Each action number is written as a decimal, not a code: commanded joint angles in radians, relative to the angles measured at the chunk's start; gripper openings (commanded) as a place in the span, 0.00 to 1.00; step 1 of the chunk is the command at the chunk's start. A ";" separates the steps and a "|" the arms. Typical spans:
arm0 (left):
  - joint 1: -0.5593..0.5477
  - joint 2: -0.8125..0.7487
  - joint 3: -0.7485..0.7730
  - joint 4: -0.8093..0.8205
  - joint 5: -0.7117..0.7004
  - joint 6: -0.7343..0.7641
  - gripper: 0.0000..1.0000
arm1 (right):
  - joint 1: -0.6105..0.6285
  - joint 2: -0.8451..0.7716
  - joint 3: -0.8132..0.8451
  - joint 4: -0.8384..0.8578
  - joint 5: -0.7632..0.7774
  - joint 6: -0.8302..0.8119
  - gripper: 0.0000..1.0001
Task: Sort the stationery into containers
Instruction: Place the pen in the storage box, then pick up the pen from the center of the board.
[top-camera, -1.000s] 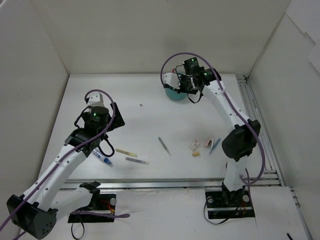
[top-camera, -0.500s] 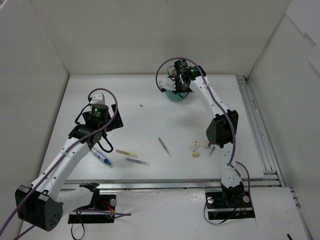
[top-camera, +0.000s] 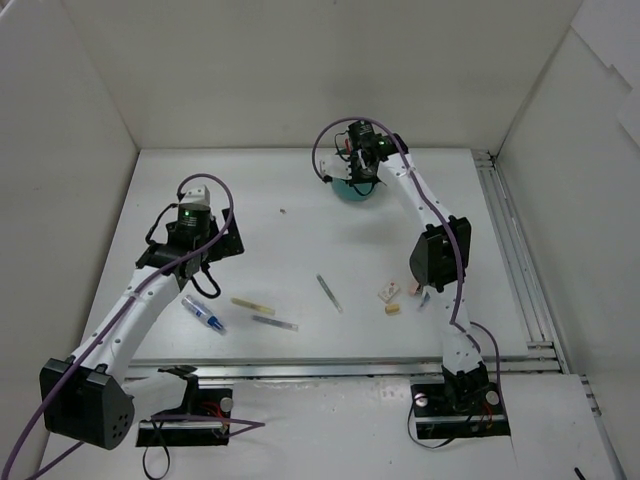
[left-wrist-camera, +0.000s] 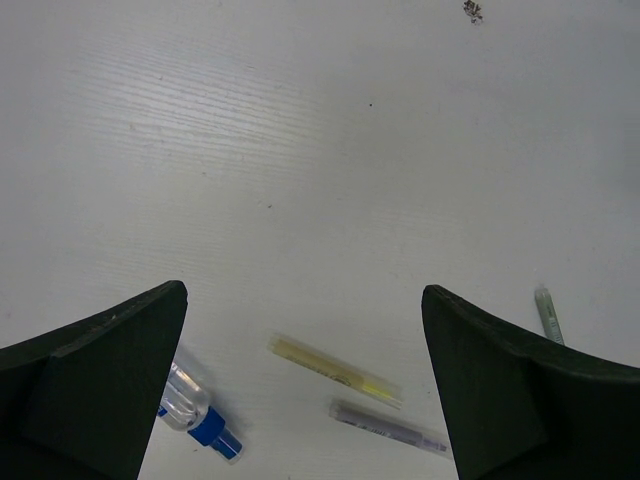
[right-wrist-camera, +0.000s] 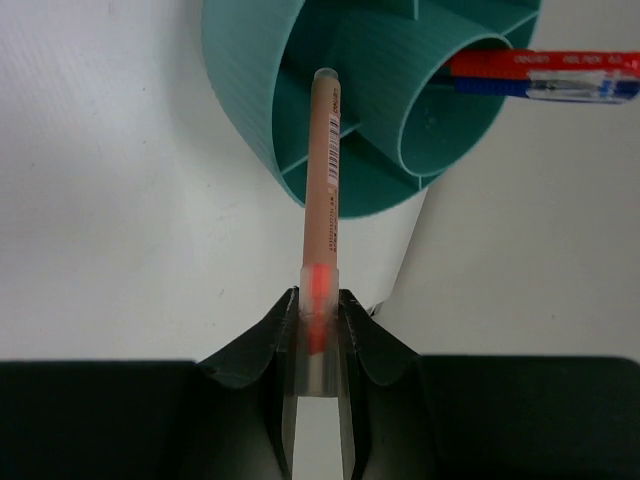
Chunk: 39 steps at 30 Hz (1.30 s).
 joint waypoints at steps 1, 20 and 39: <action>0.018 -0.005 -0.002 0.054 0.036 0.032 1.00 | -0.004 0.022 0.032 0.054 0.016 -0.021 0.00; 0.027 -0.028 -0.014 0.054 0.174 0.037 1.00 | 0.028 -0.120 -0.025 0.178 0.028 0.110 0.69; -0.350 0.343 0.206 0.016 0.221 -0.012 1.00 | 0.064 -1.086 -1.333 1.036 0.417 1.315 0.98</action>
